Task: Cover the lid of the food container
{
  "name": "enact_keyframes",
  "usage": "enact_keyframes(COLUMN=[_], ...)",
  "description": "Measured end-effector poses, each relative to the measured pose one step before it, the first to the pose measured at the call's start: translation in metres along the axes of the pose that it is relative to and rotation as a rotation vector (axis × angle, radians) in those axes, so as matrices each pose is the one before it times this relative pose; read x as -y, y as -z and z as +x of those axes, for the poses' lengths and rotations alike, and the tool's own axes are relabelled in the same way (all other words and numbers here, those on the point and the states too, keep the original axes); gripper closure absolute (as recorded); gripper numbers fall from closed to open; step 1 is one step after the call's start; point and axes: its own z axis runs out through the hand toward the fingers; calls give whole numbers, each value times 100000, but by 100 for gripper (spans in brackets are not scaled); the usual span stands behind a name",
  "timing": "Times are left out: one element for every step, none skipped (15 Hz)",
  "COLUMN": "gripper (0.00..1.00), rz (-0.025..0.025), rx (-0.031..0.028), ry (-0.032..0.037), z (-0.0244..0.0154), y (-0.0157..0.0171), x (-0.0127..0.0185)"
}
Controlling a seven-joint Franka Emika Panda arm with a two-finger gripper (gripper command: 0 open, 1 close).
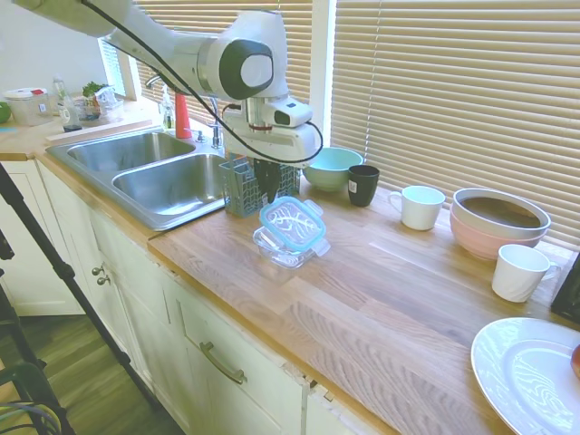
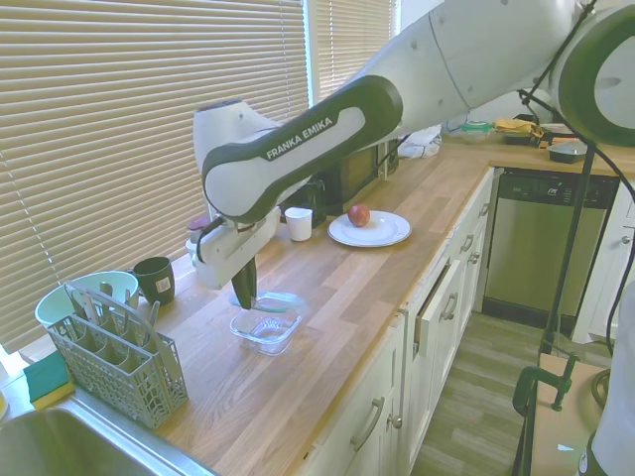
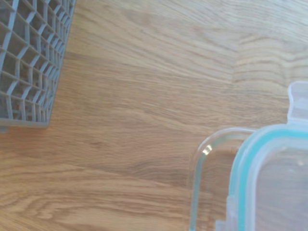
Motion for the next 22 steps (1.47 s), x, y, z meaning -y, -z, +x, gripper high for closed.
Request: enact_keyframes(gripper=[100,100,100,100,100,100,100,100,100,100,100,100,100,100,100,100,100,100,100,100,100,100], rz=[-77,215,163,72,5,-156,-90,-214,-322,-309,-190,-110,-124,-163,-119,-93,-53,-1,-82,-223,-24,-38], rx=[11,-214,-154,-48,32,200,70,88,-102,-396,-408,-226,22,110,80,62,23,-94,-500,-615,-309,-93], ry=[-116,-303,-339,-269,-164,-41,16,46,157,87,35,-72,66,-35,-158,-276,-428,-400,-371,-676,-546,-287], z=[-11,54,74,81,70,37,43,11,-59,-96,-169,-215,-135,-65,9,33,22,29,84,92,97,96], y=[-193,-216,-275,-383,-462,-498,-490,-421,-300,-209,-98,-115,-151,-169,-215,-166,-80,-37,-11,-65,-118,-60], x=[94,102,92,98,121,121,135,120,155,202,256,296,182,95,39,2,-5,-7,-29,-24,-26,-73])
